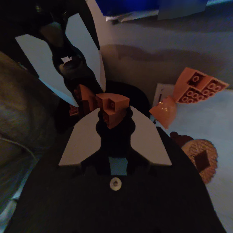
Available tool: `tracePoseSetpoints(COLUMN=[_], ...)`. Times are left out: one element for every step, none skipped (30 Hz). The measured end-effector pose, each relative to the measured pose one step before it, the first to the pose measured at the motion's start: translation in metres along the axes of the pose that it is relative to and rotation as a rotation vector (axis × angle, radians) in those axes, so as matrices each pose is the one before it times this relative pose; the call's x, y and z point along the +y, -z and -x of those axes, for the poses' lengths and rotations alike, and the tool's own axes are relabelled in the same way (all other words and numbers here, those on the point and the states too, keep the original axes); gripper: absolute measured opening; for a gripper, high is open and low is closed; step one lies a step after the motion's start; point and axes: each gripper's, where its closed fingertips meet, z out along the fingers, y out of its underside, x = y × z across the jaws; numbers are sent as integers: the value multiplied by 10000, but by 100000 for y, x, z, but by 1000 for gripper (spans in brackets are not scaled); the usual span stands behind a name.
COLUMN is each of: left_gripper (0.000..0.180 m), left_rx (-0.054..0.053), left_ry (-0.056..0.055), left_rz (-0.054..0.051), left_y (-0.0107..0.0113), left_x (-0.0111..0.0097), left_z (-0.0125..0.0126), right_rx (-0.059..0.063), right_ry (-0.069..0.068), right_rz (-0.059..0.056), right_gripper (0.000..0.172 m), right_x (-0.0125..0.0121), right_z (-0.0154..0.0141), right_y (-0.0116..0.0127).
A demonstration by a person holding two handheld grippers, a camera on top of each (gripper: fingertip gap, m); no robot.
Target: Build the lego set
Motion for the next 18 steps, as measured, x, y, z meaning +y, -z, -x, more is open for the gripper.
tracePoseSetpoints(left_gripper=[39, 35, 34, 33, 34, 35, 37, 39, 40, 42, 43, 43, 42, 41, 41, 41, 40, 40], left_rx=[225, 260, 128, 139, 141, 129, 143, 93, 22, -33, -82, -63, -16, -1, -15, -20, -66, -60], left_ry=[-87, -270, -306, -311, -200, -61, -49, -66, -85, -86, -69, -10, 119, 237, 254, 183, 154, 145], left_rz=[62, 59, 1, -33, -8, 36, 125, 161, 138, 154, 96, 9, -16, -37, -67, -101, -110, -92], left_y=[-85, -77, -79, -109, -139, -153, -142, -68, -5, 55, 83, 88, 98, 103, 141, 162, 182, 171], left_x=[21, 28, -60, -107, -125, -168, -103, -63, -60, 17, 21, 34, 98, 141, 173, 165, 164, 179], left_z=[-204, -330, -131, -69, 31, 108, 81, 92, 100, 89, 79, 30, -14, -1, 36, 30, 71, 44], right_rx=[561, 855, 893, 628, 653, 357, -73, -292, -215, -198, -103, -25, -2, -1, -68, -134, -139, -206], right_ry=[793, 1131, 1332, 1294, 909, 500, 56, -319, -492, -437, -358, -261, -166, -127, -141, -206, -303, -319], right_rz=[-213, -76, 51, 121, 125, 55, -67, -60, -57, -123, -176, -306, -410, -380, -239, -50, 64, 50], right_gripper=[37, 37, 37, 37, 37, 37, 37, 37, 37, 38, 38, 40, 41, 42, 43, 45, 47, 50], right_x=[-131, -82, -11, 90, 89, -5, -89, -29, 71, 23, -51, -273, -433, -358, -119, 135, 294, 314], right_z=[105, -186, -271, -13, -241, -61, 270, 327, 91, 44, -43, -65, -29, -3, 91, 168, 161, 272], right_y=[418, 470, 467, 365, 226, 60, -58, -116, -108, -43, 92, 249, 367, 382, 295, 211, 162, 152])
